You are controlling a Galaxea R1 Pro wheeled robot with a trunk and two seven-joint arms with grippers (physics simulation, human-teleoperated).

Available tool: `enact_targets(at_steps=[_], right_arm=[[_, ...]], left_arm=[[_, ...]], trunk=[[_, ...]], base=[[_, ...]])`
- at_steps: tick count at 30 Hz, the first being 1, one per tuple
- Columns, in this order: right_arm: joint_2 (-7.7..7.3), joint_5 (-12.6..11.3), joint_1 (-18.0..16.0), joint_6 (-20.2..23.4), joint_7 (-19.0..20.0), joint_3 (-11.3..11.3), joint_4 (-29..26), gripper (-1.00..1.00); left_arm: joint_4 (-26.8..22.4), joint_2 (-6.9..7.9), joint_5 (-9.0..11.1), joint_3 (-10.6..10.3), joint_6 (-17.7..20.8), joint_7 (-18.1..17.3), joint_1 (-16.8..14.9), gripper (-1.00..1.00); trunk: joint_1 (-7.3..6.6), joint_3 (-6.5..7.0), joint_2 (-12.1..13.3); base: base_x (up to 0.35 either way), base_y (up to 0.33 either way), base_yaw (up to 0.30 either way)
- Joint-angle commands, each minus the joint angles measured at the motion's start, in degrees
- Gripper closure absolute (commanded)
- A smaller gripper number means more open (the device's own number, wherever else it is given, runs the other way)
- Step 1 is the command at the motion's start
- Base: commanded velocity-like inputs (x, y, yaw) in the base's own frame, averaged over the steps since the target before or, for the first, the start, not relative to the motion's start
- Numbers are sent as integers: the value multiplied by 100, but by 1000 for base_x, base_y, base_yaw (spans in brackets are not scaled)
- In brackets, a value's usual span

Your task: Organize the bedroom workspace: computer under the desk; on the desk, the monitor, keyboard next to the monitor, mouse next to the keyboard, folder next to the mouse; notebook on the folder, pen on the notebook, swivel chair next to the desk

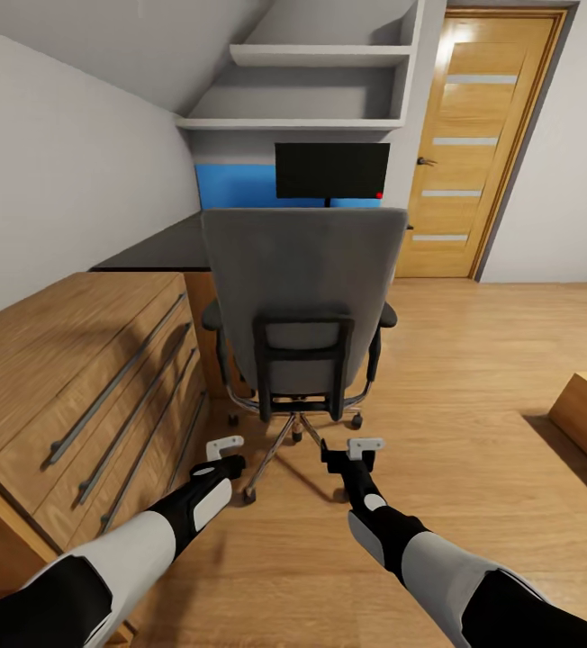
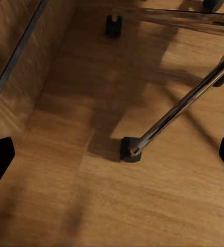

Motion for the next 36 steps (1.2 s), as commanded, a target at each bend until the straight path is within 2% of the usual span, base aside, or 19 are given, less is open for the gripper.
enact_targets(at_steps=[1, 7, 20, 21, 22, 26, 28, 29, 36], right_arm=[[-2, -22, -5, -13, -41, 48, 2, -100], [-13, -23, -5, -18, -40, 44, 2, -100], [-12, -23, -5, -16, -40, 47, -4, -100], [-37, -23, -5, -152, -40, 36, -1, -100], [-147, -36, -5, -440, -40, 36, 88, -100], [-207, -57, -5, -458, -47, 10, 126, -100], [-240, -60, -5, -453, -48, 6, 129, -100], [-334, -65, -5, -504, -49, 11, 126, -100], [-359, -56, -5, -676, -49, 31, 124, -100]], left_arm=[[-11, 21, 27, -48, 25, 41, -4, -100], [-11, 80, 30, -40, 50, 32, -4, -100], [-12, 92, 31, -38, 61, 29, -4, -100], [-11, 110, 31, -29, 61, 46, -4, -100], [-11, 208, 45, -3, 82, 48, -4, -100], [-11, 327, 63, 35, 198, 33, -4, -100], [-11, 334, 64, 46, 234, 32, -4, -100], [-19, 345, 48, 84, 276, 31, -4, -100], [-35, 339, 40, 90, 259, 29, -4, -100]], trunk=[[-1, -5, -2], [-1, -5, -2], [-1, -5, -2], [-1, -5, -2], [-1, -5, -2], [-1, -5, -2], [-1, -5, -2], [-1, -5, -2], [-1, -5, -2]], base=[[0, 0, 6], [0, 0, 3], [0, 0, 0], [0, 0, 0], [0, 0, 0], [0, 0, 0], [0, 0, 0], [0, 0, 0], [0, 0, 0]])
